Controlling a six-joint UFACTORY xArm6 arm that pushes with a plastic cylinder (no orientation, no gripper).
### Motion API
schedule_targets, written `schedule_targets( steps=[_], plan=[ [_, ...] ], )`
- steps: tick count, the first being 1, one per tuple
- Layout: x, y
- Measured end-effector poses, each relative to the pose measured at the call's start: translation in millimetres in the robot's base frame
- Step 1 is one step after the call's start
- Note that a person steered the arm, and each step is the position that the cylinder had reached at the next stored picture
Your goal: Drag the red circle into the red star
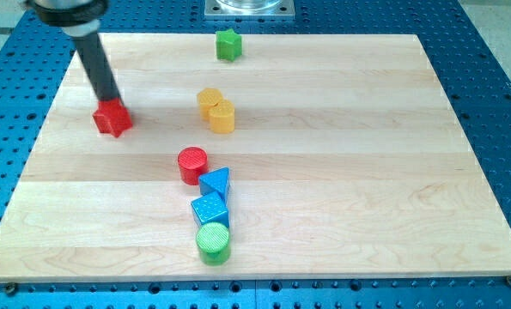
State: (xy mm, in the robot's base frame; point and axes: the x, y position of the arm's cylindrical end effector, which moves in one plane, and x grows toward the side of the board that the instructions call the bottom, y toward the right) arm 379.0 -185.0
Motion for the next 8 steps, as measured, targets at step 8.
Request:
schedule_targets(
  steps=[8],
  plan=[
    [138.1,83.8]
  ],
)
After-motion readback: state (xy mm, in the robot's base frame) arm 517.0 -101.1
